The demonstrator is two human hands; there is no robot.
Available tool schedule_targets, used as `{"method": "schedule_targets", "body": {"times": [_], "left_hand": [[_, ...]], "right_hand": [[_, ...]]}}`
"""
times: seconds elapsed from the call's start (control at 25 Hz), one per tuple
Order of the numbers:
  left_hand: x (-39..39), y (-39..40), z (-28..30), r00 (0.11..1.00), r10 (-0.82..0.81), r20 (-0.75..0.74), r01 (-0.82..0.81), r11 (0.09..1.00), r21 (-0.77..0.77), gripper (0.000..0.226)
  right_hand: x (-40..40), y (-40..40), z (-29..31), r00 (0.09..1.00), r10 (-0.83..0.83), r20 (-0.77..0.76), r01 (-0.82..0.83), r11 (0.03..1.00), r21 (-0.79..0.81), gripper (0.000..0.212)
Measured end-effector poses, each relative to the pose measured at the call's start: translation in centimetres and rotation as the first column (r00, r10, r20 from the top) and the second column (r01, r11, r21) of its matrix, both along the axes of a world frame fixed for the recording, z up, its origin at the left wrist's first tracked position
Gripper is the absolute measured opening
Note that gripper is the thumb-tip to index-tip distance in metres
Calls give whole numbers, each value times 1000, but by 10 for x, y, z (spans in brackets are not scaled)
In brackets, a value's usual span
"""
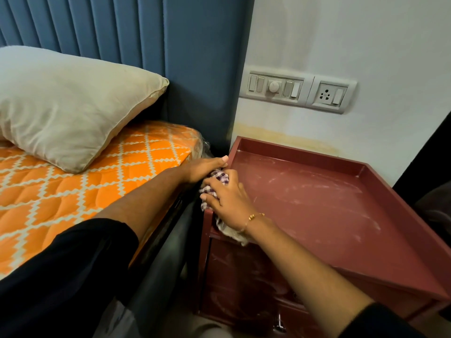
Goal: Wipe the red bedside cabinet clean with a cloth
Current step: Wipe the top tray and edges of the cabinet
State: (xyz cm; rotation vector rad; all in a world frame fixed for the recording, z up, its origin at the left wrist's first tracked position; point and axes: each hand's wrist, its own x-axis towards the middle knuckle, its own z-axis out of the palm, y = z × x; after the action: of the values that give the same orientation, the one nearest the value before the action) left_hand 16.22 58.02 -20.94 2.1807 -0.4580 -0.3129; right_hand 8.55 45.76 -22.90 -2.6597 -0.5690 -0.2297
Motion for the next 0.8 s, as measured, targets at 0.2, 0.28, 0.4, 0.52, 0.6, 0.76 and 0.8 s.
{"method": "schedule_targets", "body": {"times": [0.2,0.28,0.4,0.52,0.6,0.76,0.8], "left_hand": [[0,4,-1,999,11,46,-13,998,55,57],[0,2,-3,998,14,60,-18,997,72,57],[-3,2,-2,997,3,77,-9,997,83,56],[-2,3,-2,998,22,58,-25,998,60,57],[-2,2,-3,993,1,117,-18,990,141,56],[-1,3,-2,991,22,133,-43,987,154,65],[-4,0,1,988,6,157,-35,984,177,65]], "right_hand": [[0,3,3,999,-40,4,40,999,12,33],[-5,2,-2,1000,-22,17,21,999,31,33],[-4,0,-1,1000,-12,19,11,999,45,33],[-3,1,1,999,-41,21,40,999,19,34],[-8,1,-4,1000,-2,19,1,999,43,35],[-3,3,1,1000,-18,16,18,999,49,33],[-2,0,5,1000,2,-13,-1,999,52,33]]}}
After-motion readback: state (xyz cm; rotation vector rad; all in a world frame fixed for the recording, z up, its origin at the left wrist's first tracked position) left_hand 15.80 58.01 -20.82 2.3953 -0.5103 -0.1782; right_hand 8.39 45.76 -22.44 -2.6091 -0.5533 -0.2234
